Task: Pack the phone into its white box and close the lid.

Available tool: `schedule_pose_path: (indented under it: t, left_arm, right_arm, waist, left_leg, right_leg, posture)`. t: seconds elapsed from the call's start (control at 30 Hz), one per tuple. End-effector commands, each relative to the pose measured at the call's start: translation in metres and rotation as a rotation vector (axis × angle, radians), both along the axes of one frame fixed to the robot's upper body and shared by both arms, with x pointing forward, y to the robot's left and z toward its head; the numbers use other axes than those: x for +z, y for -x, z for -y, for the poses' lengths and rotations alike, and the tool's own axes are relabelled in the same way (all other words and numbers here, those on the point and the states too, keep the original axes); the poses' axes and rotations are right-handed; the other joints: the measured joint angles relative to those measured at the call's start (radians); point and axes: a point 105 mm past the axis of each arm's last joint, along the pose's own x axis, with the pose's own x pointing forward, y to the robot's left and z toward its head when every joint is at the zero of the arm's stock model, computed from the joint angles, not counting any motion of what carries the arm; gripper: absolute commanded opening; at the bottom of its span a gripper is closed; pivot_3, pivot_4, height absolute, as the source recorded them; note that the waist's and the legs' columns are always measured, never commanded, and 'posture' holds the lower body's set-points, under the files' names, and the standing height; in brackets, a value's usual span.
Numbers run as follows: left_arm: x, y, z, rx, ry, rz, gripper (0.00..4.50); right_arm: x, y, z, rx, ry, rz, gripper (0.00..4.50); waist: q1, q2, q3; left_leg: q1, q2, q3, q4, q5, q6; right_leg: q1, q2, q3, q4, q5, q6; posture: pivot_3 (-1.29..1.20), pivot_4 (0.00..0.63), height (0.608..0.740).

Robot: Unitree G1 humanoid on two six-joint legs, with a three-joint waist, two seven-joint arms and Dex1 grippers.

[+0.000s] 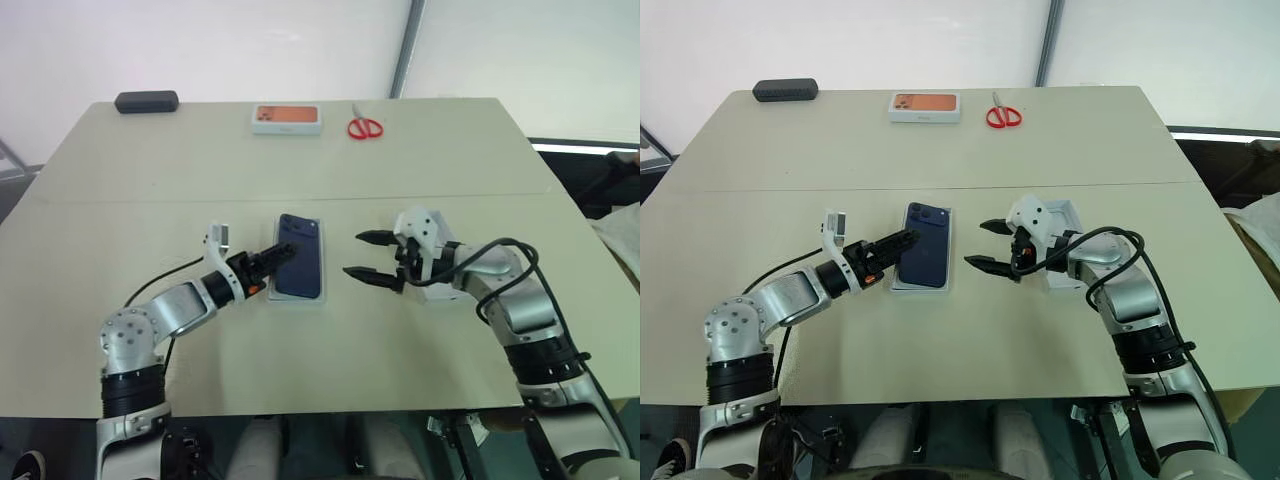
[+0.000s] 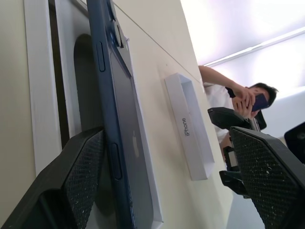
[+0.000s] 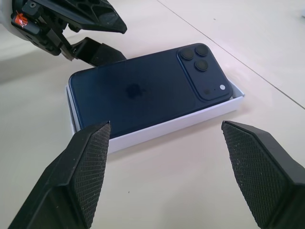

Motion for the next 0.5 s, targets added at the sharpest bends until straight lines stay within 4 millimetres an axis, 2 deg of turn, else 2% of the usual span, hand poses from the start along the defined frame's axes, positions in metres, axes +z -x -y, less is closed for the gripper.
schedule_pose_path:
  t: [0.03,0.5]
  left_arm:
    - [0.017,0.006,0.001,-0.022,0.008,0.068,4.28]
    - [0.033,0.006,-0.013,-0.012,-0.020,0.117,4.28]
  right_arm:
    - [0.006,0.000,-0.007,0.016,-0.009,0.037,3.91]
    - [0.004,0.001,-0.012,0.031,-0.008,0.035,3.91]
  waist:
    - [0.000,0.000,0.000]
    - [0.000,0.000,0.000]
  left_leg:
    - [0.000,0.000,0.000,0.000,0.000,0.000]
    - [0.000,0.000,0.000,0.000,0.000,0.000]
  right_leg:
    - [0.000,0.000,0.000,0.000,0.000,0.000]
    - [0.000,0.000,0.000,0.000,0.000,0.000]
  posture:
    - [0.00,0.150,0.740]
    - [0.00,0.150,0.740]
